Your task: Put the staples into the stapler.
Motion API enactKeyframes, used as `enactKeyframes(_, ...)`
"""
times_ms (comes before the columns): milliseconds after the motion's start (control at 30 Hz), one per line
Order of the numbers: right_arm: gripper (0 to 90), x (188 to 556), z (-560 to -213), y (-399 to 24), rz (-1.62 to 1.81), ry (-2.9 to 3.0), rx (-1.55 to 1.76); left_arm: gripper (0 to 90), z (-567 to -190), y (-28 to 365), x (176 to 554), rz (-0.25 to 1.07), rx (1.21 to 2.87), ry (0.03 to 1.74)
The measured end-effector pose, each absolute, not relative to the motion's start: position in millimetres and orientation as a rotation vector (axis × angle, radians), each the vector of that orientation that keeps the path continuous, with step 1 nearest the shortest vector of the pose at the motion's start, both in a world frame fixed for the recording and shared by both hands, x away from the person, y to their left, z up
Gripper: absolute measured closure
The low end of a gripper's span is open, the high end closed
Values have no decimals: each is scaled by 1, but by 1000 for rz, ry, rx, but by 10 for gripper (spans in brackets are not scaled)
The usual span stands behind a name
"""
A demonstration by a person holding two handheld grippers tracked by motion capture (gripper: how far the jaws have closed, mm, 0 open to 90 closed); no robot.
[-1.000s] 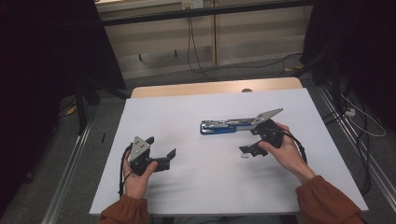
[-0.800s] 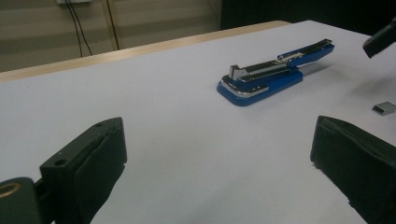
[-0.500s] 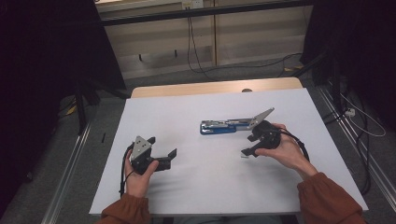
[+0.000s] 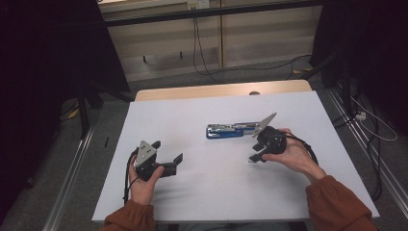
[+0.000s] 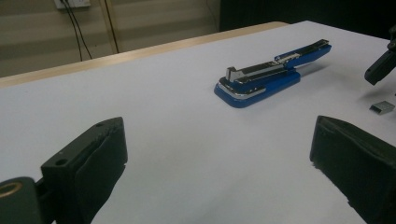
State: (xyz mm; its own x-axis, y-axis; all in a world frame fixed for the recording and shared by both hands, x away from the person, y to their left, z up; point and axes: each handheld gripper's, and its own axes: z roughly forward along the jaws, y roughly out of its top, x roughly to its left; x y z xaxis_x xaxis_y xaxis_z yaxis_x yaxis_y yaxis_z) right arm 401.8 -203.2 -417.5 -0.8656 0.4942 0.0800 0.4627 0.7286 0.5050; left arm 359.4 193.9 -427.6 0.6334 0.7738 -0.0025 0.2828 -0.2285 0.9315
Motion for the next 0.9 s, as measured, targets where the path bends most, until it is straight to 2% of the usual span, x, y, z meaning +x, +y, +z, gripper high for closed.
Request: enactKeyframes(900,670,400,-426,-194,714,2926,699,40,-429,194,361,577,1812,859)
